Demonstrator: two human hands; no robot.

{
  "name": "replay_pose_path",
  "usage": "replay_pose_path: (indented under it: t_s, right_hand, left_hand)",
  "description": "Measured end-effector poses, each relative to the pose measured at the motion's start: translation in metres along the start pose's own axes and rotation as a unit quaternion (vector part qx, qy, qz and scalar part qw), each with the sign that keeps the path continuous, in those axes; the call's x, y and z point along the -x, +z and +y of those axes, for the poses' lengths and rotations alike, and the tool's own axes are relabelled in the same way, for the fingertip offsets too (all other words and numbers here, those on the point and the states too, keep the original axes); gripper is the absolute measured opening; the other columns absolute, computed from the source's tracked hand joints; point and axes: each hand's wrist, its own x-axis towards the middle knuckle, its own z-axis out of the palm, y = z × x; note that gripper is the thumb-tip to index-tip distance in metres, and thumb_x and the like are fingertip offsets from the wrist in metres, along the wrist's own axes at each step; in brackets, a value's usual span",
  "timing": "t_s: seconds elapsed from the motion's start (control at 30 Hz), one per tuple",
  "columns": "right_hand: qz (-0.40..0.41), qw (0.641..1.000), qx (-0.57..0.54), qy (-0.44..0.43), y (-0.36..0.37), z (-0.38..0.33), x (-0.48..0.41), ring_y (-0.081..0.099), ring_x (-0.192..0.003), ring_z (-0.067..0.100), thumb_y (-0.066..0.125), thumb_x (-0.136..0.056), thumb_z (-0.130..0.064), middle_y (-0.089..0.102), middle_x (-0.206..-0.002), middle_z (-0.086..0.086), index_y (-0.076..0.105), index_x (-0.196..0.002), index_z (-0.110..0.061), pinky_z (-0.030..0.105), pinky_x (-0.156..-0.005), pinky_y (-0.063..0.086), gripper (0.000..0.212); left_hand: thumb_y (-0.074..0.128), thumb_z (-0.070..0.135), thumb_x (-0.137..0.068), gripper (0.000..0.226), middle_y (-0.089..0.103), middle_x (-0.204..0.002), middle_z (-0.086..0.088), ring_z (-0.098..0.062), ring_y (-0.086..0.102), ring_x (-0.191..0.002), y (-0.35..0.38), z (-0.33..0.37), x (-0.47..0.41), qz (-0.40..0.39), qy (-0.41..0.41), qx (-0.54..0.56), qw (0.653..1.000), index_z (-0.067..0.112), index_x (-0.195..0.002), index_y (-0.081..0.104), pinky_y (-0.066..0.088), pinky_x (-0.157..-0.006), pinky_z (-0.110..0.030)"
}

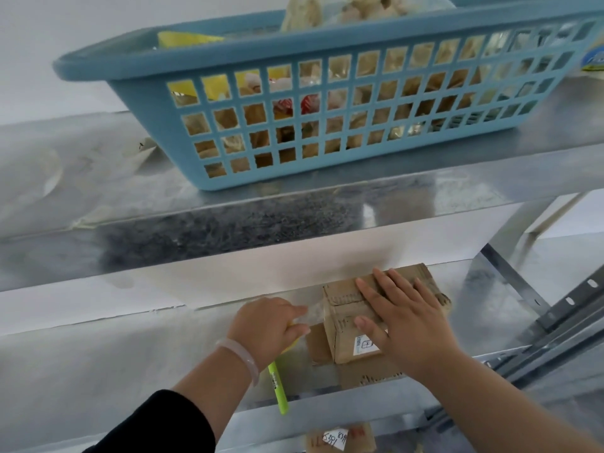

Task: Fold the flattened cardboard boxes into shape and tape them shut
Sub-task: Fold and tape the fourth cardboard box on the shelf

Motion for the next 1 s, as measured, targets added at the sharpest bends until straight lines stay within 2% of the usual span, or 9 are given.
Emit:
replay_pose_path:
  t_s: [0.07, 0.1, 0.23, 0.3, 0.5, 0.6, 0.8, 0.93, 1.0]
  right_hand:
    - [-0.003, 1.0, 0.003, 0.007, 0.0, -0.001, 0.002, 0.034, -0.144, 0.021, 0.004, -0.094, -0.072, 0.039, -0.155, -0.002, 0.035, -0.149, -0.036, 0.049, -0.117, 0.027, 0.072]
    - [-0.004, 1.0, 0.002, 0.006, -0.001, -0.002, 0.003, 0.032, -0.145, 0.021, 0.002, -0.094, -0.072, 0.037, -0.156, -0.002, 0.032, -0.15, -0.036, 0.049, -0.118, 0.025, 0.073]
    - [-0.009, 1.0, 0.002, -0.006, -0.005, -0.004, 0.005, -0.001, -0.152, 0.015, -0.024, -0.077, -0.078, -0.001, -0.162, -0.01, 0.002, -0.152, -0.043, 0.044, -0.123, 0.002, 0.087]
    - [-0.023, 1.0, 0.005, 0.0, -0.007, -0.004, 0.005, -0.009, -0.151, 0.012, -0.029, -0.072, -0.078, -0.011, -0.16, -0.012, -0.008, -0.15, -0.047, 0.042, -0.123, -0.005, 0.087]
    - [-0.029, 0.999, 0.016, 0.016, -0.01, -0.008, 0.005, -0.009, -0.151, 0.012, -0.015, -0.076, -0.079, -0.006, -0.163, -0.011, -0.003, -0.151, -0.048, 0.037, -0.121, -0.01, 0.082]
    - [-0.025, 1.0, 0.009, 0.015, -0.011, -0.009, 0.005, -0.003, -0.151, 0.013, -0.021, -0.072, -0.083, 0.001, -0.164, -0.01, 0.0, -0.152, -0.047, 0.035, -0.119, -0.01, 0.09]
    - [-0.014, 1.0, 0.005, 0.02, -0.007, -0.007, 0.004, 0.0, -0.152, 0.015, -0.021, -0.071, -0.084, 0.004, -0.164, -0.01, -0.001, -0.15, -0.047, 0.035, -0.119, -0.009, 0.09]
    - [-0.003, 1.0, 0.005, 0.021, -0.005, -0.008, 0.004, 0.001, -0.152, 0.014, -0.019, -0.073, -0.083, 0.005, -0.164, -0.011, -0.002, -0.149, -0.05, 0.032, -0.116, -0.009, 0.085]
    - [0.0, 1.0, 0.005, 0.023, -0.005, -0.008, 0.004, 0.001, -0.152, 0.013, -0.014, -0.076, -0.082, 0.004, -0.164, -0.011, -0.002, -0.149, -0.051, 0.031, -0.116, -0.01, 0.081]
  left_hand:
    - [0.039, 0.056, -0.096, 0.048, 0.061, -0.125, 0.009, -0.015, 0.054, -0.117, 0.004, 0.002, -0.003, -0.006, 0.004, -0.011, 1.0, 0.035, -0.138, 0.049, 0.042, -0.096, -0.031]
    - [0.04, 0.056, -0.096, 0.047, 0.062, -0.124, 0.008, -0.016, 0.055, -0.116, 0.007, 0.003, -0.005, -0.009, 0.005, -0.007, 1.0, 0.035, -0.136, 0.051, 0.043, -0.095, -0.031]
    - [0.045, 0.053, -0.094, 0.039, 0.064, -0.119, 0.008, -0.017, 0.059, -0.109, 0.013, 0.008, -0.011, 0.001, -0.003, 0.041, 0.999, 0.036, -0.126, 0.06, 0.047, -0.091, -0.031]
    - [0.047, 0.052, -0.094, 0.035, 0.065, -0.116, 0.008, -0.017, 0.06, -0.107, 0.016, 0.011, -0.013, 0.007, -0.008, 0.066, 0.998, 0.036, -0.12, 0.064, 0.048, -0.09, -0.032]
    - [0.051, 0.056, -0.091, 0.037, 0.065, -0.114, 0.013, -0.012, 0.06, -0.104, 0.025, 0.01, -0.014, 0.032, -0.015, 0.134, 0.99, 0.04, -0.123, 0.059, 0.048, -0.089, -0.03]
    - [0.052, 0.057, -0.089, 0.04, 0.066, -0.11, 0.017, -0.008, 0.06, -0.101, 0.026, 0.0, -0.01, 0.053, -0.012, 0.171, 0.984, 0.04, -0.125, 0.053, 0.047, -0.086, -0.029]
    - [0.057, 0.056, -0.087, 0.043, 0.065, -0.11, 0.013, -0.012, 0.057, -0.104, 0.026, -0.013, -0.002, 0.073, 0.043, 0.193, 0.977, 0.031, -0.122, 0.06, 0.043, -0.087, -0.029]
    - [0.041, 0.06, -0.086, 0.052, 0.07, -0.108, 0.009, -0.015, 0.063, -0.102, 0.027, -0.023, -0.001, 0.093, 0.059, 0.211, 0.971, 0.027, -0.118, 0.065, 0.048, -0.086, -0.031]
    - [0.044, 0.056, -0.087, 0.046, 0.07, -0.107, 0.01, -0.015, 0.064, -0.098, 0.026, -0.024, -0.002, 0.098, 0.059, 0.208, 0.971, 0.029, -0.12, 0.062, 0.051, -0.085, -0.035]
